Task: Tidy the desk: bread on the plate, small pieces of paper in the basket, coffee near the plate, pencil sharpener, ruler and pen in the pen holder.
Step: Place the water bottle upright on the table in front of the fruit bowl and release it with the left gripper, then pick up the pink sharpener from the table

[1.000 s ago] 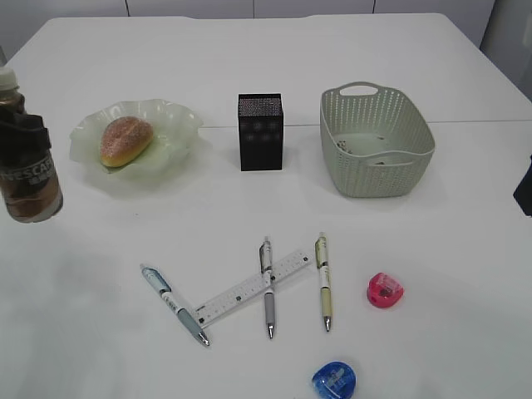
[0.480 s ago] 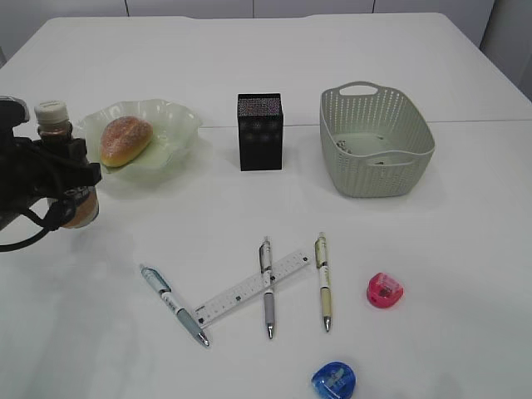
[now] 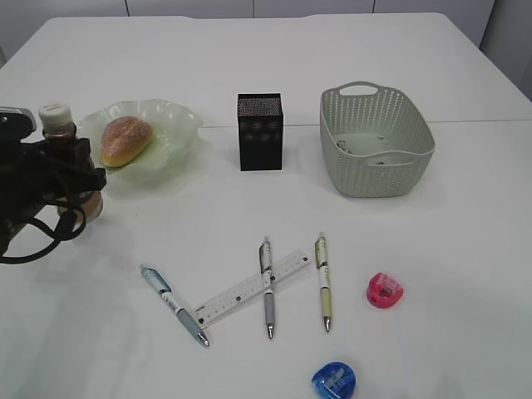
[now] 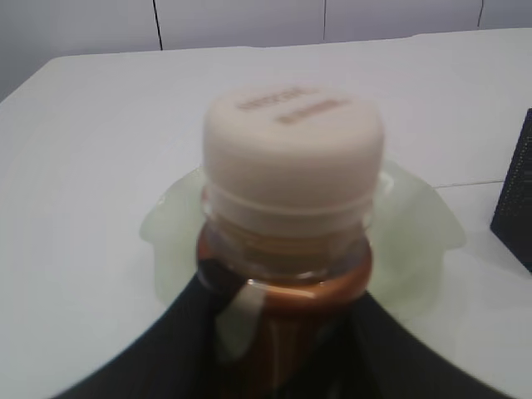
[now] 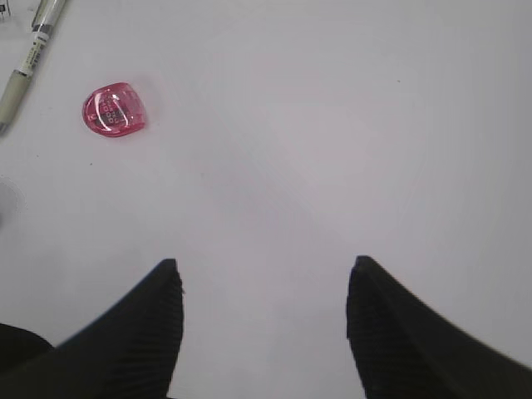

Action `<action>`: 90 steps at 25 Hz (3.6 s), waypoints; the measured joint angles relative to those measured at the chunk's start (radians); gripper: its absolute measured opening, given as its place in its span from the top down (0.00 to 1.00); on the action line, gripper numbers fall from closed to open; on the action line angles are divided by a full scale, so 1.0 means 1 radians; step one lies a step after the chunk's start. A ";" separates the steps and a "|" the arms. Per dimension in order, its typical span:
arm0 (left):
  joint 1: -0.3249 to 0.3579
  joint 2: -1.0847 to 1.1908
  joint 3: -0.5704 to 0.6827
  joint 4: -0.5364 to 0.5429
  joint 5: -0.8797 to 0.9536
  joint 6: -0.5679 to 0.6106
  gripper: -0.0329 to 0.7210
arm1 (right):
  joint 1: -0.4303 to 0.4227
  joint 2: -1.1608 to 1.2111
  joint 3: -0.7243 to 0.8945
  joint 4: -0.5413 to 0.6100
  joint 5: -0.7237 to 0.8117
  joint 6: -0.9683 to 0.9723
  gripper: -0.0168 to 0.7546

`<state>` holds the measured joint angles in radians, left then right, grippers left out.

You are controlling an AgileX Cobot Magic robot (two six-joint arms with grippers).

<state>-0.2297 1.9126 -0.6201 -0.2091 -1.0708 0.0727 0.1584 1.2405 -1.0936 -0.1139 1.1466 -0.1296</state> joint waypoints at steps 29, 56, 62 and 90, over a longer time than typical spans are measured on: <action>0.000 0.090 0.000 0.061 -0.020 -0.152 0.56 | 0.000 0.000 0.000 -0.002 -0.002 0.000 0.35; 0.000 0.014 -0.006 0.147 0.013 -0.073 0.30 | 0.000 0.000 0.000 -0.002 -0.003 0.000 0.35; 0.000 -0.035 -0.006 0.147 0.085 -0.015 0.30 | 0.000 0.000 0.000 -0.002 -0.003 0.000 0.35; 0.002 -0.917 -0.047 0.148 1.380 -0.002 0.30 | 0.000 0.000 0.000 0.156 0.080 0.040 0.35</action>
<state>-0.2279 0.9951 -0.6667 -0.0613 0.3094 0.0710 0.1584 1.2405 -1.0936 0.0421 1.2267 -0.0899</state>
